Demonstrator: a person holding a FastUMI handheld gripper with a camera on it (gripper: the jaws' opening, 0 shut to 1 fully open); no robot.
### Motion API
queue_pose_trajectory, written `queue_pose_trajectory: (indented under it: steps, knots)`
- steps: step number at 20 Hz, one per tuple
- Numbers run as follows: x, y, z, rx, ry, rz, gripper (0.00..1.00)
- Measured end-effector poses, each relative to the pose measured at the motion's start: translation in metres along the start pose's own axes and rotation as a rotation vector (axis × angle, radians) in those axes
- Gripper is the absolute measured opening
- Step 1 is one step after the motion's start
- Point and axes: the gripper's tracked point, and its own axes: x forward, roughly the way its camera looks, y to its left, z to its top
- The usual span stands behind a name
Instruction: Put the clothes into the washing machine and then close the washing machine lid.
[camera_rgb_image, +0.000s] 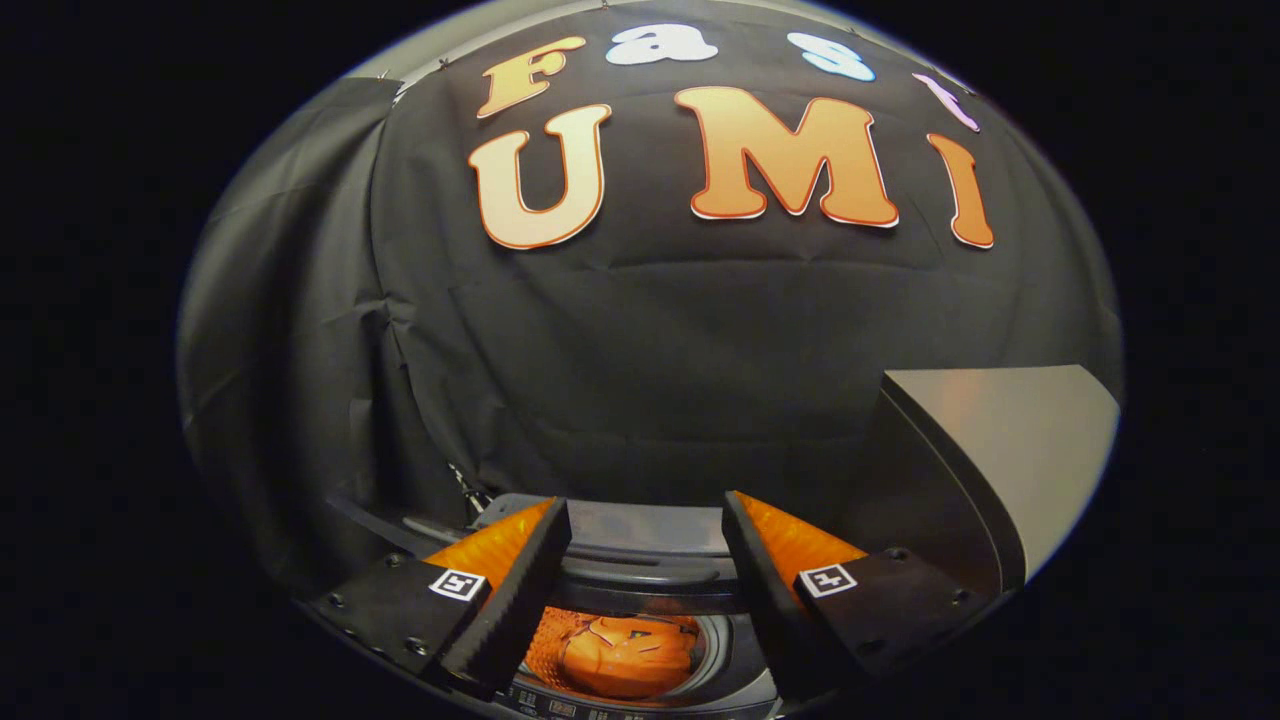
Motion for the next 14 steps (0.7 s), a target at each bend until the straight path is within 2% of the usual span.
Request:
queue_pose_trajectory:
  steps: [3,6,9,14]
  knots:
    - [-0.010,-0.001,-0.031,0.018,0.046,0.011,0.97]
    - [-0.022,-0.005,-0.033,0.032,0.048,-0.004,0.96]
    - [-0.042,-0.006,-0.004,0.048,-0.021,-0.012,0.96]
    - [-0.099,-0.001,0.083,-0.010,-0.225,-0.018,0.96]
